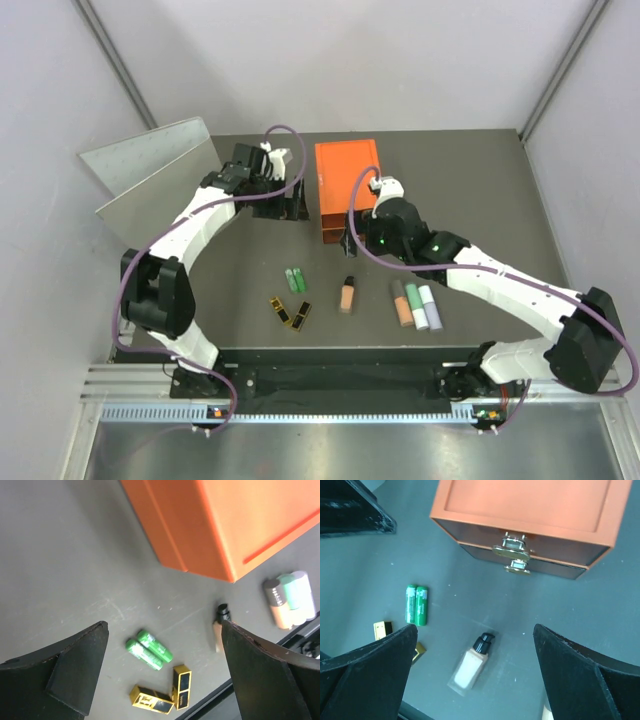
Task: Organize the makeup
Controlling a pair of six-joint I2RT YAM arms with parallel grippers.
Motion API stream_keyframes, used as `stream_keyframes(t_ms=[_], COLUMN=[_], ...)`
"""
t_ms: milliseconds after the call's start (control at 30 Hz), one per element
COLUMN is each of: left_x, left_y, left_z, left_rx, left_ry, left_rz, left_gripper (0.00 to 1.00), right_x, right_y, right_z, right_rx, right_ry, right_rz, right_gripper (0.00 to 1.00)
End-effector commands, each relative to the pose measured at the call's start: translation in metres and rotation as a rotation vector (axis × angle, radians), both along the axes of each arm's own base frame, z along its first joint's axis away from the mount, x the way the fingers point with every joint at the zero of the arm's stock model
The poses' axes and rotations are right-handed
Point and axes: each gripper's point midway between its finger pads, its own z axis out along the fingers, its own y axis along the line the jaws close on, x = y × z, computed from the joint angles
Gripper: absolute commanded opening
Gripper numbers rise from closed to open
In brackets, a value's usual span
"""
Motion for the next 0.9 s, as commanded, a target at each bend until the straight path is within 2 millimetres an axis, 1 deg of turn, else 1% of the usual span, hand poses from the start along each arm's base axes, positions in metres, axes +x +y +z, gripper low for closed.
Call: stream_keyframes(t_ms=[0, 67, 100, 133, 200, 267, 300, 333, 433, 467, 533, 567, 600, 733, 767, 800, 867], left_x=[0.024, 0.027, 0.028, 0.030, 0.034, 0.038, 0.041, 0.044, 0.054, 0.055, 0.060, 0.062, 0.064, 0.071, 0.072, 0.074, 0.076], left_y=[-0.012, -0.015, -0.016, -0.018, -0.020, -0.025, -0.026, -0.029, -0.032, -0.032, -0.035, -0.037, -0.039, -0.042, -0.044, -0.045, -0.048], left_z=[0.036, 0.041, 0.041, 0.047, 0.048, 0.056, 0.053, 0.057, 0.054, 0.053, 0.052, 0.052, 0.052, 0.047, 0.043, 0.044, 0.040], left_rx=[-0.087, -0.107, -0.116, -0.133, -0.151, -0.182, -0.184, -0.194, -0.202, -0.206, -0.217, -0.225, -0.237, -0.253, -0.256, -0.265, -0.274], left_ry=[-0.098, -0.104, -0.100, -0.106, -0.103, -0.108, -0.098, -0.100, -0.088, -0.082, -0.075, -0.071, -0.063, -0.050, -0.040, -0.043, -0.030], left_rz=[-0.009, -0.022, -0.031, -0.037, -0.036, -0.044, -0.045, -0.045, -0.040, -0.040, -0.037, -0.037, -0.035, -0.024, -0.025, -0.026, -0.023], left_gripper=[0.99, 0.99, 0.99, 0.99, 0.99, 0.94, 0.91, 0.86, 0.82, 0.79, 0.71, 0.69, 0.68, 0.66, 0.66, 0.64, 0.64], right_x=[0.008, 0.011, 0.013, 0.015, 0.019, 0.022, 0.025, 0.027, 0.033, 0.036, 0.040, 0.042, 0.046, 0.053, 0.055, 0.057, 0.062], right_y=[-0.003, -0.006, -0.006, -0.005, -0.002, 0.001, 0.003, 0.004, 0.005, 0.004, 0.000, -0.001, -0.004, -0.007, -0.004, -0.004, -0.001], right_z=[0.012, 0.010, 0.009, 0.007, 0.004, 0.003, -0.003, -0.004, -0.009, -0.008, -0.009, -0.009, -0.011, -0.010, -0.007, -0.008, -0.006], right_rx=[0.036, 0.025, 0.020, 0.015, 0.006, 0.002, -0.010, -0.017, -0.039, -0.037, -0.048, -0.046, -0.053, -0.056, -0.049, -0.051, -0.046], right_ry=[-0.038, -0.038, -0.041, -0.042, -0.039, -0.039, -0.030, -0.027, -0.026, -0.032, -0.042, -0.044, -0.042, -0.051, -0.065, -0.067, -0.073], right_rz=[-0.069, -0.089, -0.095, -0.099, -0.101, -0.103, -0.104, -0.106, -0.132, -0.143, -0.179, -0.189, -0.206, -0.233, -0.230, -0.231, -0.231], right_gripper=[1.00, 1.00, 1.00, 1.00, 1.00, 1.00, 1.00, 1.00, 1.00, 0.99, 0.98, 0.97, 0.97, 0.95, 0.93, 0.92, 0.91])
